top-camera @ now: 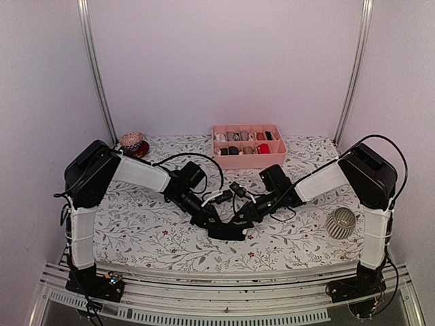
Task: Roll the underwear
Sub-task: Pick up the underwear from the center of the board.
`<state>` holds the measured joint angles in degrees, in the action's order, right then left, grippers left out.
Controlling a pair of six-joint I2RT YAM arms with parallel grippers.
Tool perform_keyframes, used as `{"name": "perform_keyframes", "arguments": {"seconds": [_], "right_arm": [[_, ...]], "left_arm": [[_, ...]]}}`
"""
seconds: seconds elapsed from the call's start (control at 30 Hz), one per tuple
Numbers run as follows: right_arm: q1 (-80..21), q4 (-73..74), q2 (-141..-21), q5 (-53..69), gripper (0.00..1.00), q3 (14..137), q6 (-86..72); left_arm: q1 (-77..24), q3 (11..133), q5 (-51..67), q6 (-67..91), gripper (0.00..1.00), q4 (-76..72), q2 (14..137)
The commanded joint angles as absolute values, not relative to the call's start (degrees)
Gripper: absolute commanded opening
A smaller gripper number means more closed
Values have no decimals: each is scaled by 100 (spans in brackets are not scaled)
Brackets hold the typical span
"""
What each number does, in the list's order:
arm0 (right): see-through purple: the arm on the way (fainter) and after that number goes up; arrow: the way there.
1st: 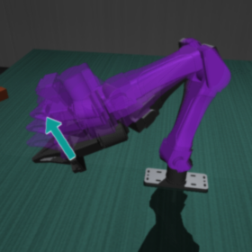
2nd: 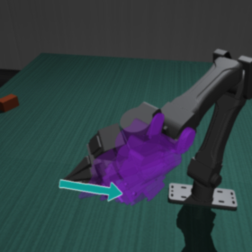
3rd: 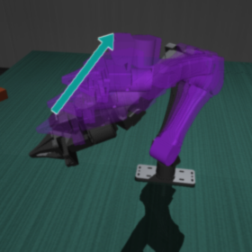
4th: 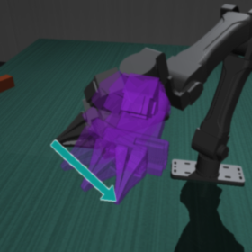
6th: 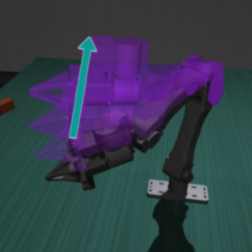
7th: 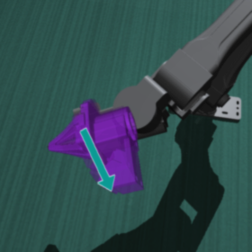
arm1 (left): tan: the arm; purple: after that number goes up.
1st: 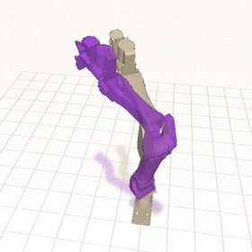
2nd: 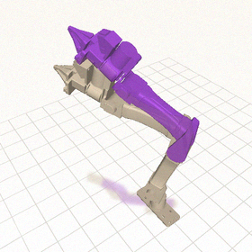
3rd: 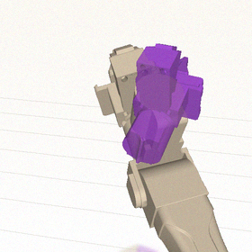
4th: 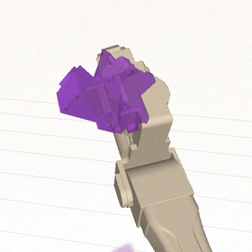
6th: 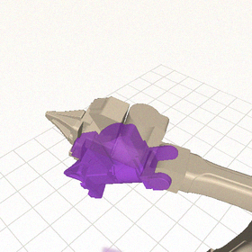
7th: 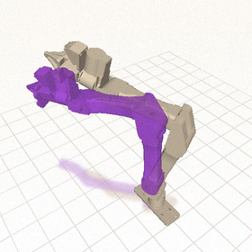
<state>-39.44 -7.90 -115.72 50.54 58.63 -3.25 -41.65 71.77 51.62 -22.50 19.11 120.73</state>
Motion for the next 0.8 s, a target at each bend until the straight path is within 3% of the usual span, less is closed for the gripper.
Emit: {"name": "perform_keyframes", "arguments": {"seconds": [0.0,0.27,0.53,0.67,0.77], "right_arm": [[-4155,-151,-11884,5259,81,5973,-186],[-4149,19,-11981,5529,56,6036,-122],[-4150,10,-12074,5779,4,6165,-135],[-4149,-177,-11672,5485,2,5991,-217],[-4150,-197,-11295,5134,2,5841,-205]], "left_arm": [[-4149,6943,4464,-2295,0,2268,12270],[-4147,6908,4432,-2295,0,2226,12253],[-4148,6844,4280,-2292,0,2042,12164],[-4120,6807,4258,-2306,3,1982,12003],[-4045,6767,4282,-2249,25,1899,11677]]}}
